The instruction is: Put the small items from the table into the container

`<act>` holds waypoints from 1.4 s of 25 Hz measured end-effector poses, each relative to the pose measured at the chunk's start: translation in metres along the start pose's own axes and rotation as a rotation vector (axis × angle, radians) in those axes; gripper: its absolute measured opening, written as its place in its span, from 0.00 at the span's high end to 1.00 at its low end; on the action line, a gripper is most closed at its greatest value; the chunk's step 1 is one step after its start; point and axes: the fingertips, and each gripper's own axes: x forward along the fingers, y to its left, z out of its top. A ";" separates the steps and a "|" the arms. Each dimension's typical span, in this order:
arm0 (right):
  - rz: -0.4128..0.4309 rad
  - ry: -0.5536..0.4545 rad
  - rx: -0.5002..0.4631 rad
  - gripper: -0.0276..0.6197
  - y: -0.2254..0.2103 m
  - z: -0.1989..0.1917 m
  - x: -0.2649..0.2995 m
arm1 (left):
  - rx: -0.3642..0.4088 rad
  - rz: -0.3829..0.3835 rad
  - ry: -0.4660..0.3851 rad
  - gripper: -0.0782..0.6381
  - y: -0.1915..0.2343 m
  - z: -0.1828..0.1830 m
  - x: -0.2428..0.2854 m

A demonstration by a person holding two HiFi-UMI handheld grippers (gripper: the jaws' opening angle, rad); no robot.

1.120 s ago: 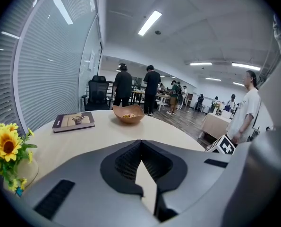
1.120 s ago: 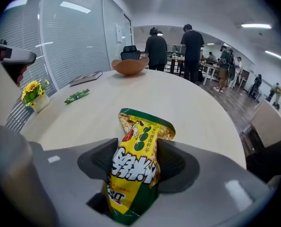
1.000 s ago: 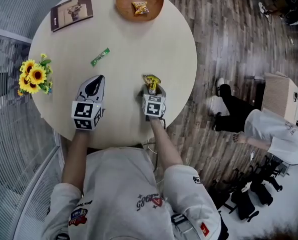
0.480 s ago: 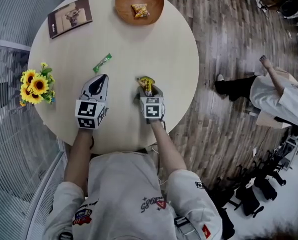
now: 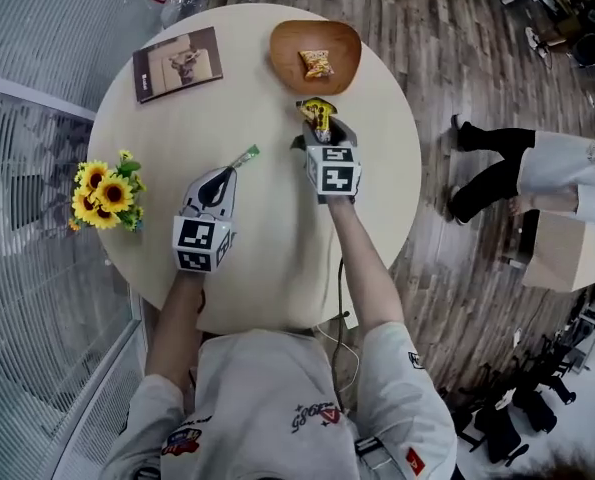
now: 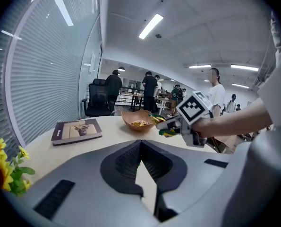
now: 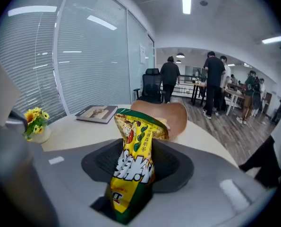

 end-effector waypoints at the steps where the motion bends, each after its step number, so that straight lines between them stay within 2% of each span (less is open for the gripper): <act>1: -0.001 -0.012 -0.032 0.68 -0.002 0.018 0.011 | -0.001 0.004 -0.004 0.88 0.003 0.002 0.000; 4: -0.017 -0.027 -0.082 0.68 -0.010 0.060 0.044 | -0.002 0.019 -0.007 0.88 0.015 0.006 -0.004; 9: -0.050 -0.003 -0.069 0.68 -0.029 0.102 0.094 | -0.009 0.055 -0.015 0.88 0.034 0.005 -0.015; 15: -0.112 0.120 -0.148 0.67 -0.048 0.084 0.128 | -0.029 0.082 -0.008 0.88 0.050 -0.004 -0.025; 17: -0.107 0.139 -0.153 0.60 -0.048 0.077 0.132 | -0.033 0.086 -0.009 0.88 0.053 -0.005 -0.026; 18: -0.105 0.139 -0.148 0.58 -0.048 0.075 0.133 | -0.034 0.087 -0.009 0.88 0.054 -0.005 -0.026; 24: -0.112 0.091 -0.143 0.57 -0.048 0.082 0.125 | -0.034 0.082 -0.010 0.88 0.049 -0.007 -0.026; 28: -0.086 -0.009 -0.128 0.57 -0.035 0.099 0.097 | -0.040 0.082 -0.022 0.88 0.043 -0.002 -0.026; 30: -0.065 -0.081 -0.113 0.63 -0.024 0.107 0.073 | -0.041 0.084 -0.026 0.88 0.043 -0.002 -0.026; 32: -0.042 -0.155 -0.091 0.83 -0.010 0.110 0.044 | -0.038 0.082 -0.030 0.88 0.043 -0.001 -0.027; 34: -0.016 -0.215 -0.056 0.95 0.007 0.106 0.016 | -0.041 0.075 -0.038 0.88 0.043 0.000 -0.030; 35: 0.005 -0.230 -0.034 0.95 0.016 0.100 0.005 | -0.048 0.075 -0.044 0.88 0.044 0.000 -0.032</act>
